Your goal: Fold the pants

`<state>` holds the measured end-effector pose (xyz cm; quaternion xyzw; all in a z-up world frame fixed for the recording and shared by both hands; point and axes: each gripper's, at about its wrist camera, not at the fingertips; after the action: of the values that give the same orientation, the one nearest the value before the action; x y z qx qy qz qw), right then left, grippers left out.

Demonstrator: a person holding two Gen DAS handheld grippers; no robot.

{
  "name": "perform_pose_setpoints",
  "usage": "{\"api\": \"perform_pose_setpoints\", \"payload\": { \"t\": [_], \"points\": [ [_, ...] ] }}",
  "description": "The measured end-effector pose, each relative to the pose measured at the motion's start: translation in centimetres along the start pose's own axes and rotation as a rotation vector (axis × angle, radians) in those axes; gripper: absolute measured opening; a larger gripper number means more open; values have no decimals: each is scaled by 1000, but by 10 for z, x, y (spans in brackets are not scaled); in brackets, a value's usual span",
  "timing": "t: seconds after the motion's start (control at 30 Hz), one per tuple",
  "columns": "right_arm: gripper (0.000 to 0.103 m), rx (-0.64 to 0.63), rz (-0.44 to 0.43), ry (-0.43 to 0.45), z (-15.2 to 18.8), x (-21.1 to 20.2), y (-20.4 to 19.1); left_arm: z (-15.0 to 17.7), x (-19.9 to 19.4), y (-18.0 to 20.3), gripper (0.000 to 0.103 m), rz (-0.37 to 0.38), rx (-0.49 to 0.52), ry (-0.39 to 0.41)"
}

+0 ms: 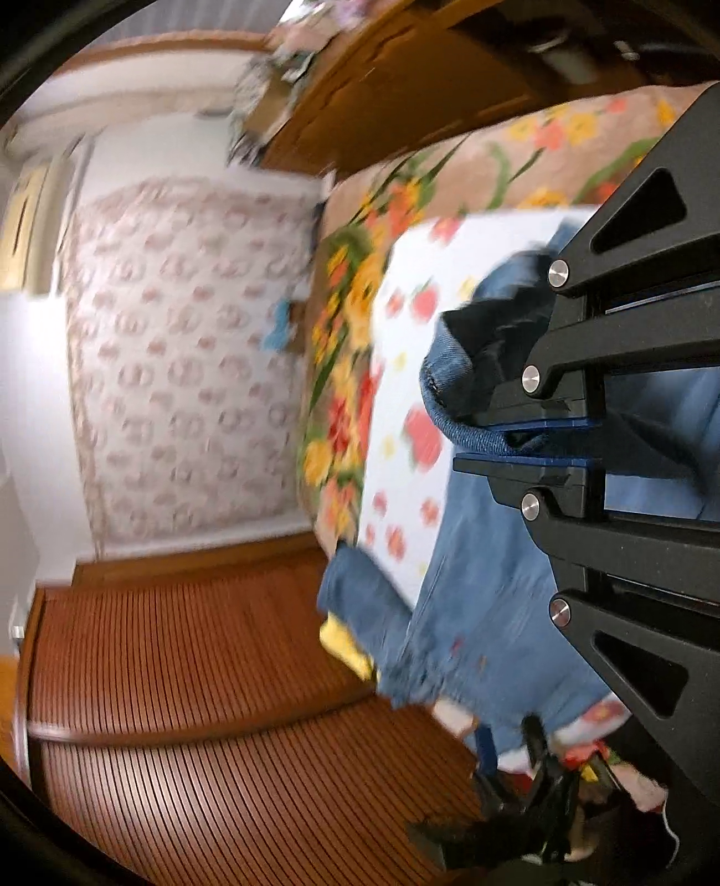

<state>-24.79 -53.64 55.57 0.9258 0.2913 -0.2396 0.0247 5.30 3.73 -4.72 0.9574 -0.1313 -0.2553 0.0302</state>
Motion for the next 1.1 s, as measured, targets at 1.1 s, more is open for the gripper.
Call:
{"api": "perform_pose_setpoints", "payload": {
  "t": [1.1],
  "points": [
    [39, -128, -191, -198, -14, 140, -88, 16, -9, -42, 87, -1, -67, -21]
  ]
}}
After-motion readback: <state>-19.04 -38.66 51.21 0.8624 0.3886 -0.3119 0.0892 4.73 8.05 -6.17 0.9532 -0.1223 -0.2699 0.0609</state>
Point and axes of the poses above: each gripper's, at about its wrist camera, not at the fingertips, and x roughly the way its jaws point, y to its right, z to its underside, and after that the axes turned 6 degrees about y, right-handed
